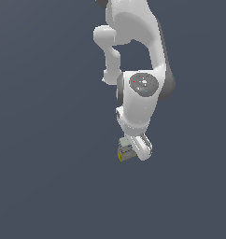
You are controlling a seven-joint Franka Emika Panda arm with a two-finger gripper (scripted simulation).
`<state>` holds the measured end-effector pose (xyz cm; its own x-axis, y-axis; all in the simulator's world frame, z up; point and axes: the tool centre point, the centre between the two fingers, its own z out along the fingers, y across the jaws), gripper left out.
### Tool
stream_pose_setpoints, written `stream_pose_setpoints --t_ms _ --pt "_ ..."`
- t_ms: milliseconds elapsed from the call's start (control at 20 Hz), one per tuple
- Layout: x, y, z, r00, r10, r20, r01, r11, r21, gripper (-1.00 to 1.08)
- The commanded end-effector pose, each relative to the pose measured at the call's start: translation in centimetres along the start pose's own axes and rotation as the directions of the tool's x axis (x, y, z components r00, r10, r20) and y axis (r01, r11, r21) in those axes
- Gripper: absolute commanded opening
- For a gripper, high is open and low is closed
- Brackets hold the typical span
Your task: Pick up the object and move it to a goal position.
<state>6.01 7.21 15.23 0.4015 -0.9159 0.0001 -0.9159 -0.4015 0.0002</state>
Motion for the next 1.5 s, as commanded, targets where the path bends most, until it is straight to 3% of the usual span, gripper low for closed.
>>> stream_pose_setpoints --t_ms 0,350,650,1050,1450 --pt "0.0 0.0 0.0 1.0 0.0 0.0 0.0 1.0 0.0 -1.0" --pt "0.5 0.0 -0.3 1.0 0.0 -0.009 0.0 1.0 0.006 -1.0" --pt "4.0 0.1 -2.7 0.996 0.002 -0.084 0.002 0.999 0.051 -1.0" --pt "13.0 1.0 -10.9 0.956 0.027 -0.291 0.027 0.984 0.178 -1.0" --pt "21.7 3.9 -23.9 0.842 0.098 -0.531 0.097 0.94 0.328 -1.0"
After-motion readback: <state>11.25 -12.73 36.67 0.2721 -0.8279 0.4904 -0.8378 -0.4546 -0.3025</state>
